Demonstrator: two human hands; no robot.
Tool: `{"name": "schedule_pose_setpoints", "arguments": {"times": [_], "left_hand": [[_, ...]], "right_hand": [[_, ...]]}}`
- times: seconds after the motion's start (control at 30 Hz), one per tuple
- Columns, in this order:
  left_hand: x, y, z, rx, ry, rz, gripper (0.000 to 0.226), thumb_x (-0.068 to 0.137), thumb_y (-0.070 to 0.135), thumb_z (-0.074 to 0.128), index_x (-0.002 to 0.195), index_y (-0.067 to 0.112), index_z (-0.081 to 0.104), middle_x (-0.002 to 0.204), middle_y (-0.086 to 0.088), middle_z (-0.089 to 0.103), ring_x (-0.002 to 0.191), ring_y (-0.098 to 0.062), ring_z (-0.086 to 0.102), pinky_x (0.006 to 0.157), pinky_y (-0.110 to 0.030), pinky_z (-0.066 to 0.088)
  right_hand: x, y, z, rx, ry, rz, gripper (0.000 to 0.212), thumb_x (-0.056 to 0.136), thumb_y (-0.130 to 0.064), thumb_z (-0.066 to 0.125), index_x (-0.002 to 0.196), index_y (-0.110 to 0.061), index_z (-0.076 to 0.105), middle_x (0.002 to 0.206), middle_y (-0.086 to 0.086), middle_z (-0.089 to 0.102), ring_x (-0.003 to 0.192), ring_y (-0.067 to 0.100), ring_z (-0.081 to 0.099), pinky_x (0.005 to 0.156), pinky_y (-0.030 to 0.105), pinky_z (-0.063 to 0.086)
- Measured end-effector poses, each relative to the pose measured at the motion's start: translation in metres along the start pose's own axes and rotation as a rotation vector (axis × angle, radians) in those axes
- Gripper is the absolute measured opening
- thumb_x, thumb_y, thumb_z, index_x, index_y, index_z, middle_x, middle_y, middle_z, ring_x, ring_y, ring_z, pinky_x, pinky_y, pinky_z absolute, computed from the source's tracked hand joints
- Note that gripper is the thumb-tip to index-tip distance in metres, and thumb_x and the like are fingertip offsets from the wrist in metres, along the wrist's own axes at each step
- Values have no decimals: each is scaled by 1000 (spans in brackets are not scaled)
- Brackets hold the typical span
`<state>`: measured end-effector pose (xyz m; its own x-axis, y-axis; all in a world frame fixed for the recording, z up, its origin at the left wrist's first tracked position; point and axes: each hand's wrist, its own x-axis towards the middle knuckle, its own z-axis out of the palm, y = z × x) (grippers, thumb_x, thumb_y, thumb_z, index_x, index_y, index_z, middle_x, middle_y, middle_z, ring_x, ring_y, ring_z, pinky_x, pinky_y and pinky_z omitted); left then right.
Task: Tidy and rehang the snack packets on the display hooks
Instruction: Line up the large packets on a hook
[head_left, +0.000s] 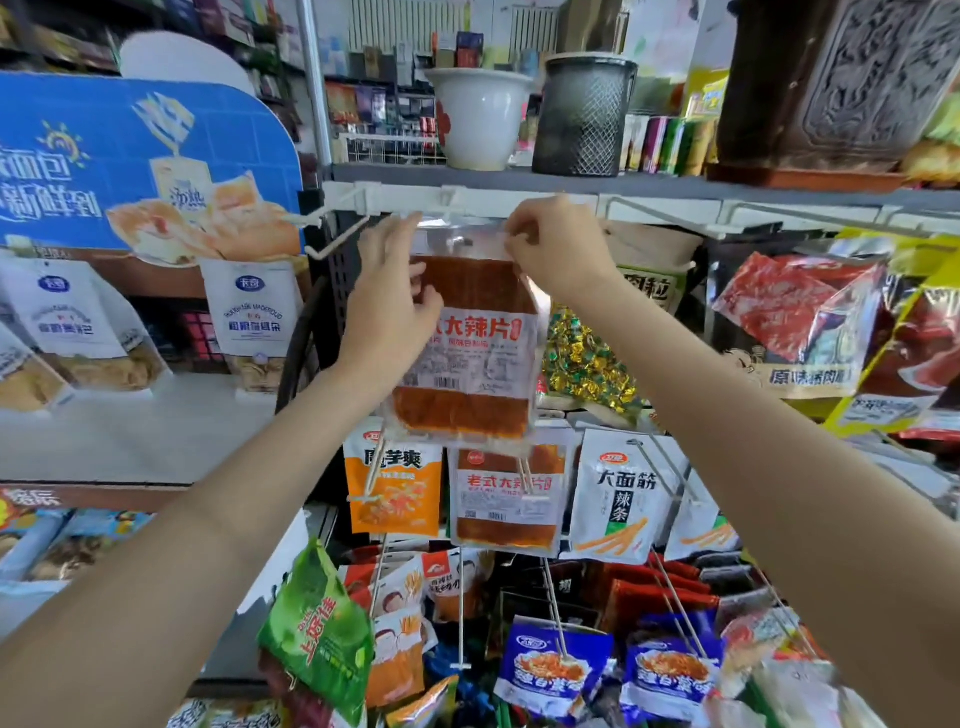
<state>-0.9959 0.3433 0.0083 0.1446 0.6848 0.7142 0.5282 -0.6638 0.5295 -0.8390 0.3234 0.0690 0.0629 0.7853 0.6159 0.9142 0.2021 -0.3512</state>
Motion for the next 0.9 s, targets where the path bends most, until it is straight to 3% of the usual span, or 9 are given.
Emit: {"name": "schedule_pose_setpoints", "arguments": {"times": [0.1,0.17,0.23,0.3,0.43,0.53,0.63,0.73,0.9], "left_hand": [[-13,-8,13,204,-109,24,66,88,9,56,144,20,24,156,-2,0,108,-22,56,83,-25,47],[-18,-14,24,298,-184,17,69,88,11,56,146,19,19,155,0,-15,119,-21,49,79,-20,42],[-20,-19,35,342,-210,-9,72,88,11,56,147,18,15,153,-1,-24,140,-23,21,89,-25,45],[-26,-21,46,394,-205,-34,73,88,13,55,147,18,12,151,-3,-28,144,-26,-1,105,-42,38],[-59,-27,72,493,-369,69,66,89,13,50,146,21,18,149,4,-25,144,-26,1,113,-46,24],[-75,-37,84,489,-476,43,56,90,14,48,143,17,30,156,0,-11,144,-20,-3,114,-45,22],[-81,-43,83,478,-484,8,54,89,12,49,140,15,35,156,-1,-3,144,-21,3,114,-45,23],[-87,-45,76,489,-495,-18,53,90,13,48,141,16,34,156,-1,-3,143,-23,5,115,-43,20],[-94,-47,72,465,-527,-53,53,90,11,47,141,18,32,156,-1,-3,143,-23,5,115,-42,21]], "right_hand": [[-8,17,4,167,-181,12,39,87,-7,56,125,-9,52,128,8,57,116,20,55,95,24,43],[-16,33,9,252,-153,27,42,88,-4,55,129,-9,47,135,9,49,120,21,51,102,31,43],[-31,55,20,244,-47,98,36,88,1,49,123,-7,51,131,12,48,117,24,52,98,33,46],[-55,84,37,143,-64,242,35,87,5,44,119,-6,53,125,13,53,110,28,55,90,33,48],[-91,128,83,-172,-556,334,42,88,4,45,130,-4,44,124,17,55,112,31,54,88,34,46],[-102,144,113,-166,-690,241,55,89,7,40,141,-5,29,140,17,40,122,33,46,94,35,41],[-109,157,136,-166,-620,154,59,81,13,41,137,-8,37,142,13,32,125,36,39,100,39,40],[-113,156,145,-221,-480,149,38,82,7,48,118,-4,54,130,14,36,117,37,41,94,42,42],[-121,146,145,-233,-500,173,16,86,-6,53,99,-1,62,113,17,57,108,35,53,84,37,45]]}}
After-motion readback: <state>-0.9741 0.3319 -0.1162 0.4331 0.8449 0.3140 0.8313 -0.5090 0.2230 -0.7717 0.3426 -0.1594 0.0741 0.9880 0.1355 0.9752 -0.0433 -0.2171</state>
